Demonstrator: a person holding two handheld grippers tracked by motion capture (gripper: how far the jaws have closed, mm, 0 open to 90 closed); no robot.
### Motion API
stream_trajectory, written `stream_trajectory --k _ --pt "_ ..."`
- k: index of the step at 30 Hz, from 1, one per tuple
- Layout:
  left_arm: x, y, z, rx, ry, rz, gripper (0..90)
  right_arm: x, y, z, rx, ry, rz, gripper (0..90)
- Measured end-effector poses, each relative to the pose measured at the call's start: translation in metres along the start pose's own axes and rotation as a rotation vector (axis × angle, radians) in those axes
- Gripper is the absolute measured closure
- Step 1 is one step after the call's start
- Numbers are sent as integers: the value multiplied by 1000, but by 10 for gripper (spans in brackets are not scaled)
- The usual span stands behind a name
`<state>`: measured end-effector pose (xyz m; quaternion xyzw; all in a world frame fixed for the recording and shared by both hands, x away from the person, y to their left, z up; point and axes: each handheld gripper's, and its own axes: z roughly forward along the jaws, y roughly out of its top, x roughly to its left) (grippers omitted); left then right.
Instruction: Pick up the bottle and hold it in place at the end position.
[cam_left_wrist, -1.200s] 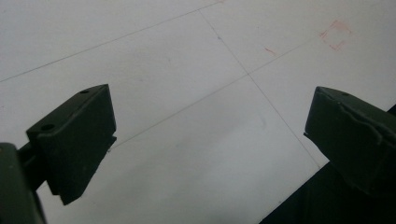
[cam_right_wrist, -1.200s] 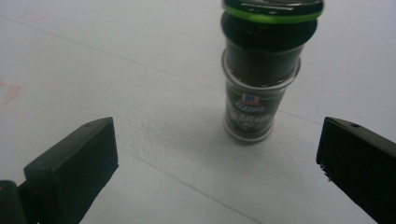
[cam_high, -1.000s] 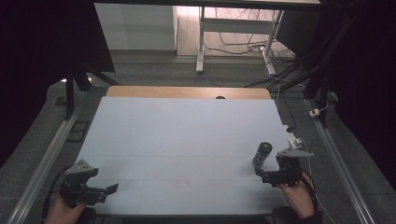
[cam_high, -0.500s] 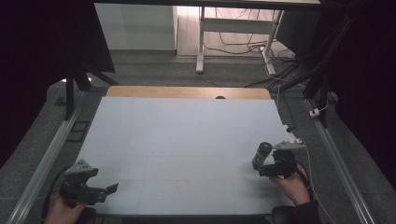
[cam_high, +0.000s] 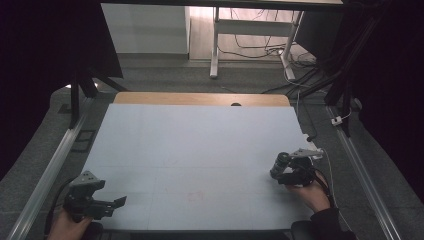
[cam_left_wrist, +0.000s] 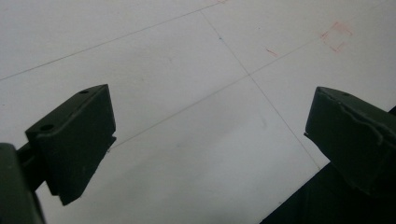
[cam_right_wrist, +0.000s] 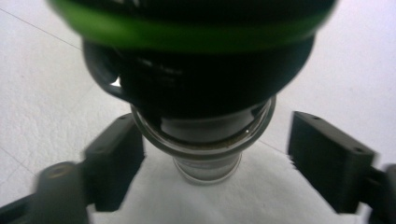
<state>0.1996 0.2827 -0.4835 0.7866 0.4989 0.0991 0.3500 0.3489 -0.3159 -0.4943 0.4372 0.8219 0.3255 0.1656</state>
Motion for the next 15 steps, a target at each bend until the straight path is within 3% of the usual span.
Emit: stream_trajectory --k 8,13,15 --pt "0 0 0 0 -1 -2 31 2 2 -2 -8 -9 -50 407" --pt "0 0 0 -1 -2 -4 31 2 2 -3 -10 19 -57 514" --pt "0 0 0 -1 -2 -3 31 3 3 -3 -4 9 -64 517"
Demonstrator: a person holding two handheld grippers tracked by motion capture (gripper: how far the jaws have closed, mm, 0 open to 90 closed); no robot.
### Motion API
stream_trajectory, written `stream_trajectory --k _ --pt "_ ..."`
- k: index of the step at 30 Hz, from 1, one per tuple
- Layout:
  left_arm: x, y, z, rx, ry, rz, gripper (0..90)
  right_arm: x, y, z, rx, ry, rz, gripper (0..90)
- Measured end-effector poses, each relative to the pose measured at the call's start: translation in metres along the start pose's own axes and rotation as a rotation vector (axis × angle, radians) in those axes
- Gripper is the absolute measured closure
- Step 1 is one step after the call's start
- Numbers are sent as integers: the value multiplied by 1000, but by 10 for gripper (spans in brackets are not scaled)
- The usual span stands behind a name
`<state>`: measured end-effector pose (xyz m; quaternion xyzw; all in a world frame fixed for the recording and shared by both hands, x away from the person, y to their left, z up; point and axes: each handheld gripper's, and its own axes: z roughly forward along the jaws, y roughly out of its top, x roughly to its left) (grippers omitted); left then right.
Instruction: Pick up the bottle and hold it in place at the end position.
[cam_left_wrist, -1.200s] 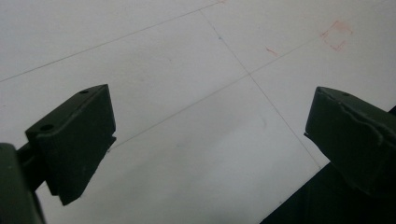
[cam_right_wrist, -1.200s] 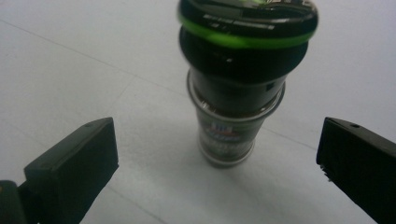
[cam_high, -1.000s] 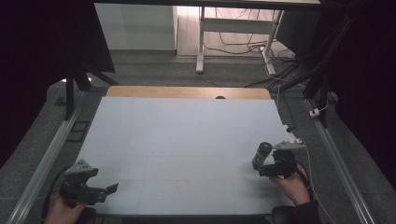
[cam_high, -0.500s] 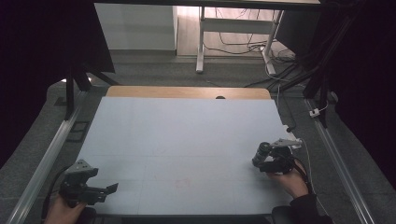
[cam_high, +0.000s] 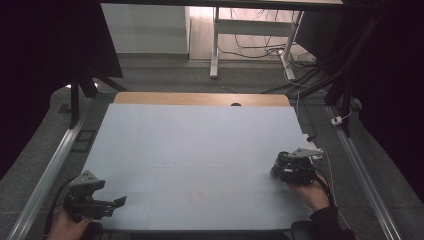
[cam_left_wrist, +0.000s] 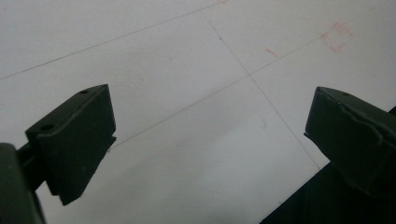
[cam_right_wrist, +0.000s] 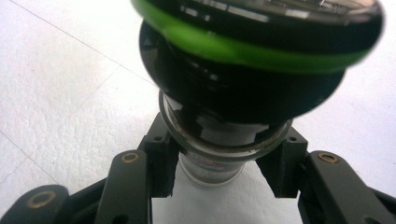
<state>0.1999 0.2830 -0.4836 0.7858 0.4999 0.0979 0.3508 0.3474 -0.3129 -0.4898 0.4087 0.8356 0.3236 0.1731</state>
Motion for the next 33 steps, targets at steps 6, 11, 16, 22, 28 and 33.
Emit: stream_trajectory --k 6,11,16,22,28,33 --pt "0 0 0 -1 0 -1 31 2 1 0 8 -11 3 519" --pt "0 0 0 -1 -1 1 35 3 4 -2 3 -39 -3 520" --pt "0 0 0 -1 1 1 37 5 9 -9 -34 -46 9 520" --pt "0 0 0 -1 3 0 35 8 16 -14 -58 -25 31 521" --pt "1 0 0 -2 0 -4 34 13 24 -15 -81 11 51 521" --pt "1 0 0 -3 -3 -7 33 19 33 -14 -94 41 62 521"
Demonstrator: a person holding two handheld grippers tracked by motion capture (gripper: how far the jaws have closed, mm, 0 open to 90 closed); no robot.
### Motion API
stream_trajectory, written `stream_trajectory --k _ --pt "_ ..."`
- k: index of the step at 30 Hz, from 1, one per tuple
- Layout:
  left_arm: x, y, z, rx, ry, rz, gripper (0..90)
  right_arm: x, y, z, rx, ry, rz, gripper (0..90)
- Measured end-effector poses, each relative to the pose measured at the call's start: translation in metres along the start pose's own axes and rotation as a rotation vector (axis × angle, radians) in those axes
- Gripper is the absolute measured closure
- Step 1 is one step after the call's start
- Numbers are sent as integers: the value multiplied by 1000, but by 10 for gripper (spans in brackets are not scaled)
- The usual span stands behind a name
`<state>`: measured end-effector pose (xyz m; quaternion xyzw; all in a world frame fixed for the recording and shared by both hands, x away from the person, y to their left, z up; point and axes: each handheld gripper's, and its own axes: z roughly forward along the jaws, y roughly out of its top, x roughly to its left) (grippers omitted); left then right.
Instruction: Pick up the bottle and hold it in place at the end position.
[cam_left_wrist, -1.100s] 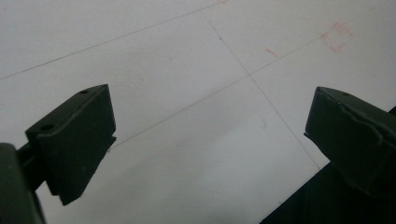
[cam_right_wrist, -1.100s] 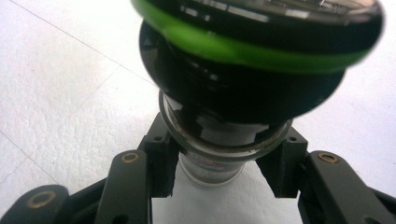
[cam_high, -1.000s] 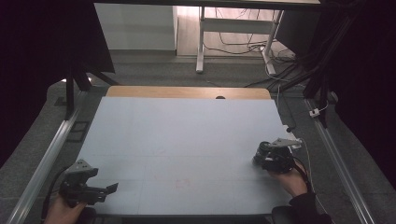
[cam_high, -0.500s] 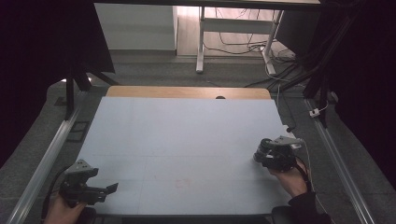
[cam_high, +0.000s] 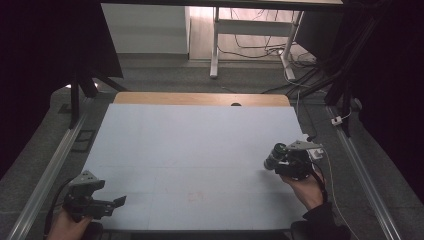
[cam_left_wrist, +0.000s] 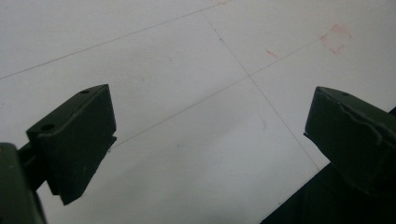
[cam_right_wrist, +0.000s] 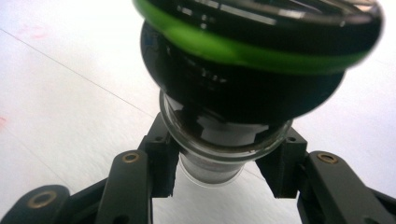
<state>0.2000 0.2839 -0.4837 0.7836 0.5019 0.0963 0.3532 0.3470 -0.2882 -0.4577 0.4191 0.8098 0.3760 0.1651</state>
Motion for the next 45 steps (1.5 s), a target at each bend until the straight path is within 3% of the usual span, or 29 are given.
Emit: stream_trajectory --k 12,21,29,45 --pt "0 0 0 2 2 1 34 23 23 16 1 62 -22 520" --pt "0 0 0 3 3 0 32 44 40 32 -5 94 -74 521" --pt "1 0 0 3 3 -7 29 58 50 50 13 118 -127 521" --pt "2 0 0 5 -3 -21 28 86 74 95 40 156 -178 521"
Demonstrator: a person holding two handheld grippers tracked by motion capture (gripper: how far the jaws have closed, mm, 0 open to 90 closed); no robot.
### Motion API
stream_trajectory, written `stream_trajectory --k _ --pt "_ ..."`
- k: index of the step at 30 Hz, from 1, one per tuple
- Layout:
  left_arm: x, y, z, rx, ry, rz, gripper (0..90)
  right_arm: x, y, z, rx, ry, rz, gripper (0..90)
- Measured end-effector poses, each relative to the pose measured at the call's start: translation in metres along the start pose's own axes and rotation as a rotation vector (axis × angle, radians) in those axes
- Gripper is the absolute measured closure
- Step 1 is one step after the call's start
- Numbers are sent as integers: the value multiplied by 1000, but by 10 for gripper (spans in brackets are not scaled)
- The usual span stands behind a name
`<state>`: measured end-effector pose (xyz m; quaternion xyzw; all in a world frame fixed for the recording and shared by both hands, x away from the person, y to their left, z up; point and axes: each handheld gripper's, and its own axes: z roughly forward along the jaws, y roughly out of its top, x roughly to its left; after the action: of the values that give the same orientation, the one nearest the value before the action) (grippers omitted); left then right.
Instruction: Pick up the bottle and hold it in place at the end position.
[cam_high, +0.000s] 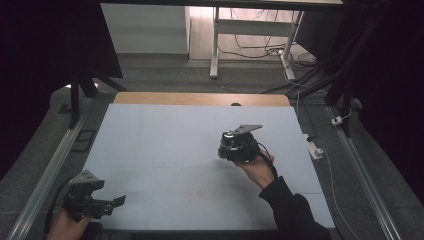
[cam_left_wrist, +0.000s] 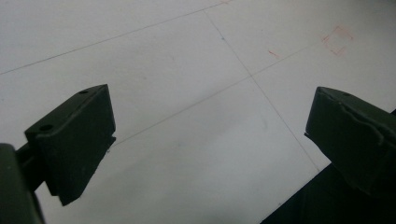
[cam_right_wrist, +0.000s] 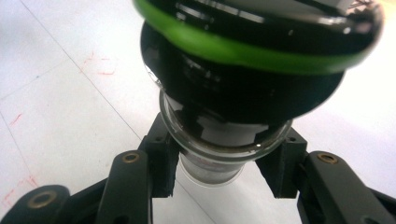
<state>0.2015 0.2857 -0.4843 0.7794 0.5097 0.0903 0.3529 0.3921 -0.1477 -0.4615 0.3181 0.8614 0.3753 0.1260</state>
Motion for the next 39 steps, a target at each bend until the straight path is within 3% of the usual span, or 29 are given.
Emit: stream_trajectory --k 18,26,39 --pt "0 0 1 5 -2 -3 29 24 28 50 23 24 -83 521" --pt "0 0 1 5 -1 -4 29 29 27 69 47 23 -98 521" --pt "1 0 1 6 -6 -8 28 26 20 78 81 14 -89 521"
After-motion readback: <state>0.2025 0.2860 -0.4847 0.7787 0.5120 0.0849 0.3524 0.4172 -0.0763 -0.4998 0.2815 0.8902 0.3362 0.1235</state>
